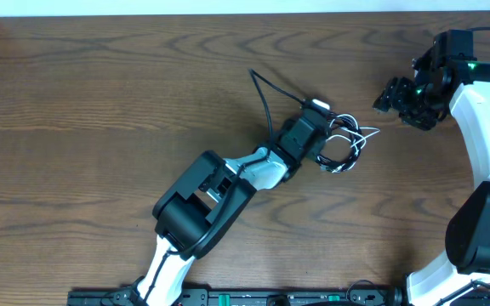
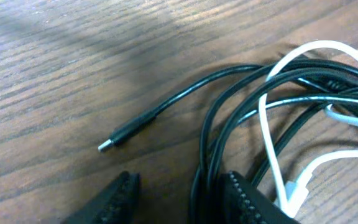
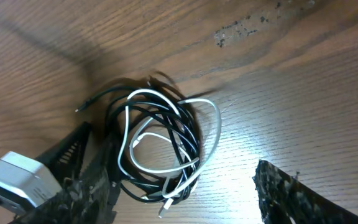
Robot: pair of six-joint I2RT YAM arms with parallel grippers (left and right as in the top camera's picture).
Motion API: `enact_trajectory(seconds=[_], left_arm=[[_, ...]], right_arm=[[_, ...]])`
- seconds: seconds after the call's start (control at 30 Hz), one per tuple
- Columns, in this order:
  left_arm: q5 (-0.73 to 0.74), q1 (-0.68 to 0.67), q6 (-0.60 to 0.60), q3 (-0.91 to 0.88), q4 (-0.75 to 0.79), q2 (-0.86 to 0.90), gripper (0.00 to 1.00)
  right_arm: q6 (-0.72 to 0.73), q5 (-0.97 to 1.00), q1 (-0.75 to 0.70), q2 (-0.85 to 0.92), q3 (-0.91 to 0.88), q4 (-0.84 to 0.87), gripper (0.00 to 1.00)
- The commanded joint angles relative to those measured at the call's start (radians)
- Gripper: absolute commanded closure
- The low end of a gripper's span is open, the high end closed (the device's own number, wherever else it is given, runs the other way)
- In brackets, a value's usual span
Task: Untangle cables
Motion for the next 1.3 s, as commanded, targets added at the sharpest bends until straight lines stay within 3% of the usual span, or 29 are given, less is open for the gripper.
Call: enact_trajectory(seconds=[0.0, 0.1, 0.23, 0.47, 0.63, 0.8, 1.13, 1.27], left_arm=[[-0.006, -0.038, 0.037, -0.031, -0.098, 0.064, 0.62], [0.005, -0.058, 0.036, -0.031, -0.15, 0.058, 0.92], [0.005, -0.065, 0.037, -0.031, -0.233, 0.006, 0.93], [0.005, -0.032, -0.013, -0.031, -0.396, -0.259, 0.93], [0.016, -0.023, -0.101, -0.031, -0.491, -0.499, 0.93], [0.127, -0.021, -0.114, -0.031, -0.562, -0.68, 0.93], [0.131, 0.097, -0.288, -0.031, -0.608, -0.867, 0.93], [0.2, 0.177, -0.344, -0.031, -0.61, -0.889, 0.92]], right_arm=[[-0.031, 0.009, 0.003, -0.019, 0.016, -0.005, 0.28], [-0.031, 0.011, 0.003, -0.019, 0.016, -0.008, 0.27], [-0.044, 0.011, 0.003, -0.019, 0.016, -0.018, 0.25], [-0.084, -0.026, 0.004, -0.019, 0.016, -0.022, 0.22], [-0.203, -0.254, 0.006, -0.019, 0.016, -0.014, 0.25], [-0.317, -0.463, 0.032, -0.019, 0.016, -0.002, 0.25], [-0.348, -0.641, 0.116, -0.019, 0.016, 0.064, 0.28], [-0.348, -0.656, 0.136, -0.019, 0.016, 0.065, 0.3]])
